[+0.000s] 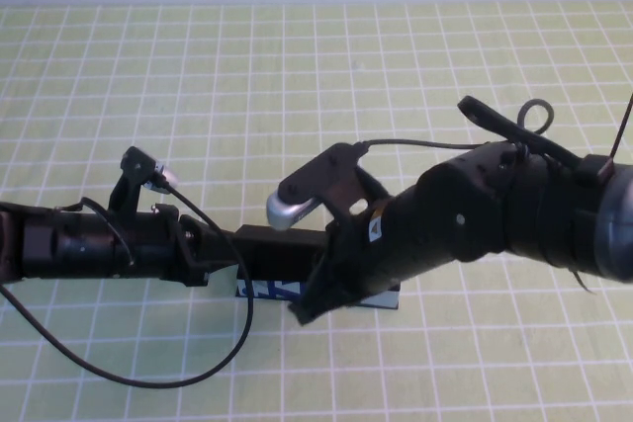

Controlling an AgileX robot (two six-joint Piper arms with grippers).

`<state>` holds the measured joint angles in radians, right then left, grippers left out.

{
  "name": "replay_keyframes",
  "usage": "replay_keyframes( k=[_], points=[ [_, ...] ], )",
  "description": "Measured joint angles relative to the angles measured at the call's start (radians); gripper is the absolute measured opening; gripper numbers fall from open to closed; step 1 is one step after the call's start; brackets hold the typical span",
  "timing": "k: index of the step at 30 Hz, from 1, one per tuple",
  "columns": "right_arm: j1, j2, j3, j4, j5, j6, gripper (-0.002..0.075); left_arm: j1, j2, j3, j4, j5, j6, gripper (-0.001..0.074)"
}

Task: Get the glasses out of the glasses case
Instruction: Pick up the glasses from the glasses case

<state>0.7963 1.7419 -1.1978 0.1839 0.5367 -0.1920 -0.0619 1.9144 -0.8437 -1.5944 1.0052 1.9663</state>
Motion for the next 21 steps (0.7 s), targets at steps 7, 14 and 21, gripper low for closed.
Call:
replay_keyframes(
  k=[7,14,21],
  points=[
    [-0.104,0.054,-0.064,0.0,-0.051,0.024,-0.0016,0.0,0.0,0.0,0.006,0.0,-0.004,-0.0004],
    [-0.152,0.156,-0.234,0.0,-0.009,0.024,-0.0016,0.0,0.0,0.0,0.008,0.0,-0.004,-0.0004],
    [-0.201,0.288,-0.404,0.025,0.089,0.024,-0.0018,0.0,0.0,0.0,0.011,0.0,-0.004,-0.0004]
  ],
)
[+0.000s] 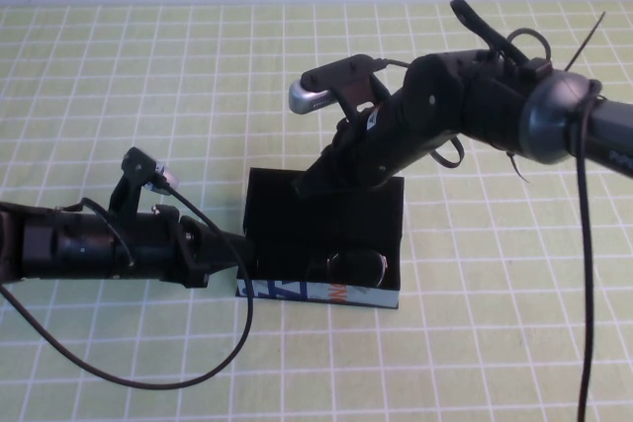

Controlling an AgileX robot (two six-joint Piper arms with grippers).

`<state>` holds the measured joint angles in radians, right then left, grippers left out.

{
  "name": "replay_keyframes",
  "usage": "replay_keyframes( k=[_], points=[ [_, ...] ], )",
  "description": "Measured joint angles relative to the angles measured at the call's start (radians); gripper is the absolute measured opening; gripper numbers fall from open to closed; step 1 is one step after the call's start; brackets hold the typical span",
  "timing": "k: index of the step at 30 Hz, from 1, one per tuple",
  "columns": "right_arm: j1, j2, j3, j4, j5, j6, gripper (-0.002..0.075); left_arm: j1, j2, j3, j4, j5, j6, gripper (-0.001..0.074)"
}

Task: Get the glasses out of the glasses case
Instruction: Pick up the glasses from the glasses case

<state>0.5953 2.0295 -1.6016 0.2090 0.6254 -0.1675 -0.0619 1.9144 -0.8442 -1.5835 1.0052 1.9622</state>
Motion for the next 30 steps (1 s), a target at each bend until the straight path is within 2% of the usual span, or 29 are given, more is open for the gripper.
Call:
replay_keyframes(
  k=[10,30],
  points=[
    [-0.031,0.115,-0.086,0.019,0.114,0.0,-0.0018,0.0,0.0,0.0,0.004,0.0,-0.002,-0.0004],
    [-0.031,0.024,-0.239,0.019,0.416,-0.063,-0.0018,0.0,-0.02,-0.008,-0.006,0.041,-0.031,-0.0004]
  ],
)
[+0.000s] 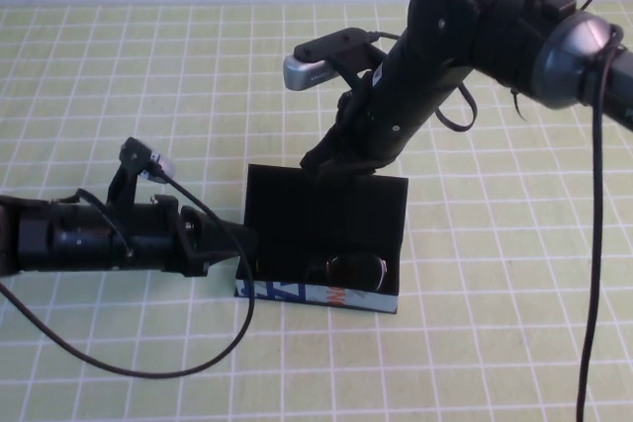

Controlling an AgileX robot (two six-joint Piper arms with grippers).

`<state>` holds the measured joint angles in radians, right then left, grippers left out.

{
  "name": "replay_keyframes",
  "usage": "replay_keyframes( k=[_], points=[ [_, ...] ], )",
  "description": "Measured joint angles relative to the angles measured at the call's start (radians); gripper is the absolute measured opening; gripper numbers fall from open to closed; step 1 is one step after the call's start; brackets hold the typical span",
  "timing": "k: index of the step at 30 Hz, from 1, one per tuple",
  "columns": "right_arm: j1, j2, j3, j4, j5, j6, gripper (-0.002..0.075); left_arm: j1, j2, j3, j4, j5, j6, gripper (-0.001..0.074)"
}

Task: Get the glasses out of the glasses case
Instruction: Pick up the glasses from the glasses case

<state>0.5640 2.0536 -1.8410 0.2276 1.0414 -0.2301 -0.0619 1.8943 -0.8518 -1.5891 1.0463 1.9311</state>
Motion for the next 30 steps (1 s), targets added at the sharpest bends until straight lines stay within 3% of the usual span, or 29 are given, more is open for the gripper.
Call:
replay_keyframes(
  k=[7,16,24,30],
  points=[
    [0.013,-0.043,-0.002,0.012,0.164,-0.113,-0.0018,0.0,0.003,-0.086,0.009,0.004,-0.141,-0.0004],
    [0.046,-0.141,0.128,0.033,0.178,-0.186,-0.0018,0.0,0.085,-0.237,0.124,-0.005,-0.331,-0.0004],
    [0.065,-0.268,0.361,0.094,0.017,-0.394,-0.001,0.0,0.114,-0.248,0.142,-0.005,-0.347,-0.0004],
    [0.065,-0.235,0.374,0.149,-0.075,-0.587,0.01,0.0,0.114,-0.25,0.142,-0.003,-0.348,-0.0004]
  ],
)
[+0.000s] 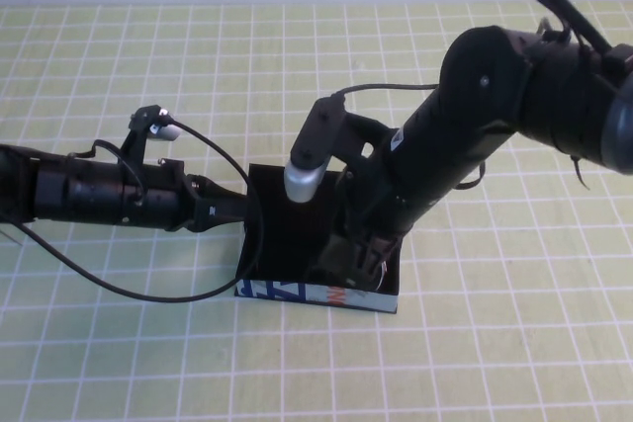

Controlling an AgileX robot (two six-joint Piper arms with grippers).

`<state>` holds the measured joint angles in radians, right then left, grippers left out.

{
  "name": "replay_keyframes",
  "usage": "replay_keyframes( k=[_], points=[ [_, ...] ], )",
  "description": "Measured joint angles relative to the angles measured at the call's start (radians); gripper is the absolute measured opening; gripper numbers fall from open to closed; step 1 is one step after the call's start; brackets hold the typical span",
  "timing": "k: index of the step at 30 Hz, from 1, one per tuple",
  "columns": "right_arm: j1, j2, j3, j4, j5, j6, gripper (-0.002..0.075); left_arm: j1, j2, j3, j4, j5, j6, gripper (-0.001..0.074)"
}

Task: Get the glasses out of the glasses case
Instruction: Pick up the glasses from the glasses case

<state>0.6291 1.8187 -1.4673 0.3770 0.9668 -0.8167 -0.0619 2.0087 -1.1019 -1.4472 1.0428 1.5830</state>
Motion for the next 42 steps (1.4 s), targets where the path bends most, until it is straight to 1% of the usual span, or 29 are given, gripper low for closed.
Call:
replay_keyframes(
  k=[4,6,8,12,22,27,42],
  points=[
    [0.009,0.03,0.0,0.01,-0.042,-0.08,0.0234,0.0,0.0,0.0,0.0,0.0,-0.006,-0.0004],
    [0.023,0.044,0.0,0.002,-0.052,-0.122,0.027,0.0,0.0,0.0,0.001,0.0,-0.008,-0.0004],
    [0.04,0.057,0.0,-0.026,-0.059,-0.135,0.0285,0.0,0.0,0.0,0.003,0.0,-0.008,-0.0004],
    [0.059,0.092,-0.029,-0.091,-0.064,-0.135,0.0295,0.0,0.0,0.0,0.005,0.0,-0.01,-0.0004],
    [0.059,0.169,-0.125,-0.17,-0.068,-0.112,0.0296,0.0,0.0,-0.002,0.029,0.0,-0.021,-0.0004],
    [0.059,0.21,-0.134,-0.184,-0.064,-0.108,0.0296,0.0,0.0,-0.002,0.03,0.0,-0.023,-0.0004],
    [0.059,0.22,-0.146,-0.204,-0.068,-0.108,0.0296,0.0,0.0,-0.002,0.037,0.0,-0.023,-0.0004]
  ],
)
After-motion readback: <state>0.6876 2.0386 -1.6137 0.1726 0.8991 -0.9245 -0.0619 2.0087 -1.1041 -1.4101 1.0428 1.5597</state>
